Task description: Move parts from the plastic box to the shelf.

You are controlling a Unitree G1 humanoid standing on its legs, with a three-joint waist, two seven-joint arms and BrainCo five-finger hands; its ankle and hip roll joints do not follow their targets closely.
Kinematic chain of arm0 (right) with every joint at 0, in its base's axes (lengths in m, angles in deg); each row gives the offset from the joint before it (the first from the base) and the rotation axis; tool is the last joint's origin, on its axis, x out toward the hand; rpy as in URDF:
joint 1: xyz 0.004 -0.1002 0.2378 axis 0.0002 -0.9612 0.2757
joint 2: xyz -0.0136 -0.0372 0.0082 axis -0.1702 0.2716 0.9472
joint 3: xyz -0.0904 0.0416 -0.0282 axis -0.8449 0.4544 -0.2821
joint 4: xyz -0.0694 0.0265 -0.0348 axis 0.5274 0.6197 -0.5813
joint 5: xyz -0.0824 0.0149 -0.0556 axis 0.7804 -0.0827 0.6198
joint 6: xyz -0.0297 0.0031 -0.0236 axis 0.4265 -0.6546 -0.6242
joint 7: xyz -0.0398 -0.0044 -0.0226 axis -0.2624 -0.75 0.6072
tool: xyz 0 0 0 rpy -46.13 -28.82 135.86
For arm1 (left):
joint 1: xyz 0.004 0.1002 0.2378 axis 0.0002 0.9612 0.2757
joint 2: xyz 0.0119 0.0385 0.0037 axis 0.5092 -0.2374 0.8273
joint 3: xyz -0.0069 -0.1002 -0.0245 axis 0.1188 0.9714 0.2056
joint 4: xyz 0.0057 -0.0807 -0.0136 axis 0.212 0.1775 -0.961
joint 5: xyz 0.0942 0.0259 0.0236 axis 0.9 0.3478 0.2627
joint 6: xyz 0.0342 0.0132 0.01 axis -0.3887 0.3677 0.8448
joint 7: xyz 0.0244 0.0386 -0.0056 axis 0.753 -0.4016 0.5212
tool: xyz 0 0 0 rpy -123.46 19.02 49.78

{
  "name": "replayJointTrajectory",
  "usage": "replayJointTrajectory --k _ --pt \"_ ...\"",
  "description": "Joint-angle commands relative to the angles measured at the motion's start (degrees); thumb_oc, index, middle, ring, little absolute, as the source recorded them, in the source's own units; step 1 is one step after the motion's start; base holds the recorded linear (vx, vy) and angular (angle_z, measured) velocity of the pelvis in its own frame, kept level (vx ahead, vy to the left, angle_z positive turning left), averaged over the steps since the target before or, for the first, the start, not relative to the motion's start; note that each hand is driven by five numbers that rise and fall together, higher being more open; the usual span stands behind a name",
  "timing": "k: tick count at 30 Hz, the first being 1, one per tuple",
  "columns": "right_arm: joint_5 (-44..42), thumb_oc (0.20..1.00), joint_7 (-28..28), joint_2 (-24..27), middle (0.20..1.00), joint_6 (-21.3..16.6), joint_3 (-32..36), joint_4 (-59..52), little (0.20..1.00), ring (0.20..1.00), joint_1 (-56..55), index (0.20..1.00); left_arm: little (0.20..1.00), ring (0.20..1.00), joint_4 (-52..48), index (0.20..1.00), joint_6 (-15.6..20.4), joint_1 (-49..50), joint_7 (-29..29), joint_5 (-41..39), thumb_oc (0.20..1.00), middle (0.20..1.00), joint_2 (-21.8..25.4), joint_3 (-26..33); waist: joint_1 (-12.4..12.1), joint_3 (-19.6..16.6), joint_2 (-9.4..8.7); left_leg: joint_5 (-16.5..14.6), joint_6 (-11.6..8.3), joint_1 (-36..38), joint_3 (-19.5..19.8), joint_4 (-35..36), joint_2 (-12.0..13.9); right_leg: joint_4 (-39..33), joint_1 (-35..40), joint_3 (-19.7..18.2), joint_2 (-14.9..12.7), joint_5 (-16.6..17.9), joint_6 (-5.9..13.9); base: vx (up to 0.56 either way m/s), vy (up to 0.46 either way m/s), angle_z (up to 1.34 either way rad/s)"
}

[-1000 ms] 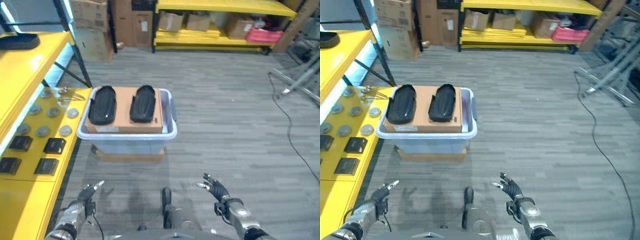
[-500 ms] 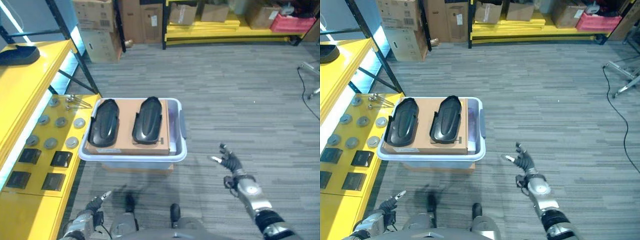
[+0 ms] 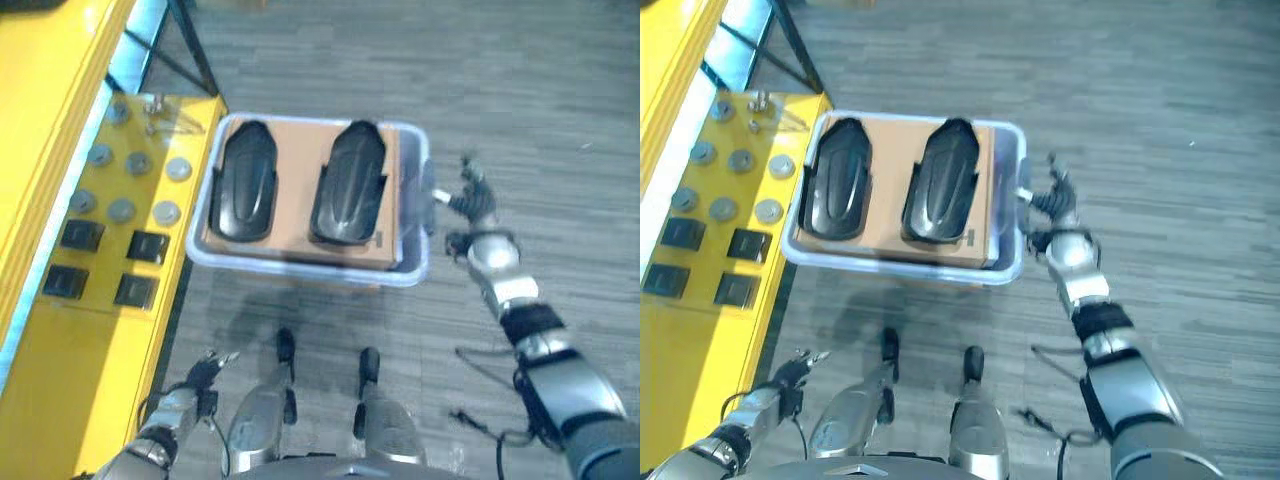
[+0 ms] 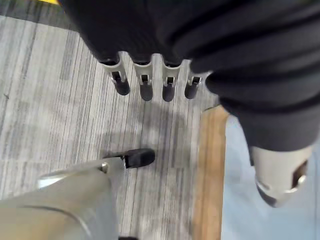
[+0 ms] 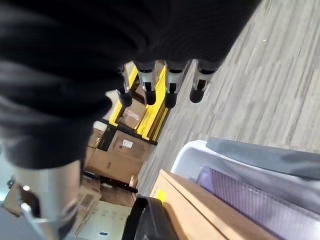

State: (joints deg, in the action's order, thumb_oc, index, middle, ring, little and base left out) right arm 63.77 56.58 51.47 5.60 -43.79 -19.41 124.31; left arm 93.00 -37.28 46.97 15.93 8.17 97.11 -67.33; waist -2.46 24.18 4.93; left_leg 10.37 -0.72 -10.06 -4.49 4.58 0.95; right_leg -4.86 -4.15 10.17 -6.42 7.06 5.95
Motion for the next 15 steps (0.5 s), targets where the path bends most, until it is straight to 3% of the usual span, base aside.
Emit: replayJointTrajectory --k 1,6,10,15 --pt "2.3 1.0 -5.2 3.2 1.0 0.7 -4.1 0.4 1.0 1.0 2.8 1.0 1.0 1.0 2.0 1.0 1.5 -1.1 0.9 -2.9 1.0 1.0 -0.1 -2.2 -1.0 -1.2 -2.15 -10.1 -1.37 1.3 1.9 -4.3 0.4 4.6 -1.9 0.9 -1.8 -7.5 -0.91 -0.01 0.05 0.07" --pt "3.5 1.0 -7.1 4.1 1.0 3.6 -7.6 3.6 1.0 1.0 9.2 1.0 1.0 1.0 2.4 1.0 -0.3 -1.5 0.6 -3.2 1.0 1.0 -0.1 -3.2 -2.3 0.2 -1.48 -10.3 -1.1 -0.1 2.7 -5.2 -0.5 5.2 -3.4 1.8 -2.4 -7.2 -0.94 0.01 0.023 0.16" --pt "4.5 1.0 -5.4 4.3 1.0 6.8 -9.9 5.8 1.0 1.0 12.6 1.0 1.0 1.0 3.2 1.0 -1.6 -1.4 0.6 -3.6 1.0 1.0 0.3 -3.3 -3.0 0.8 -1.0 -10.1 -0.98 -0.7 3.2 -5.3 -0.8 5.9 -4.2 2.2 -2.7 -7.4 -0.98 0.02 0.039 0.09" --pt "6.4 1.0 -3.6 3.9 1.0 14.3 -13.7 9.9 1.0 1.0 14.9 1.0 1.0 1.0 3.6 1.0 -1.9 -1.5 0.9 -4.6 1.0 1.0 0.7 -3.1 -3.7 1.6 -0.48 -9.8 -0.97 -0.9 3.5 -4.5 -0.9 6.7 -5.0 2.4 -3.0 -7.5 -0.89 0.0 0.036 0.06"
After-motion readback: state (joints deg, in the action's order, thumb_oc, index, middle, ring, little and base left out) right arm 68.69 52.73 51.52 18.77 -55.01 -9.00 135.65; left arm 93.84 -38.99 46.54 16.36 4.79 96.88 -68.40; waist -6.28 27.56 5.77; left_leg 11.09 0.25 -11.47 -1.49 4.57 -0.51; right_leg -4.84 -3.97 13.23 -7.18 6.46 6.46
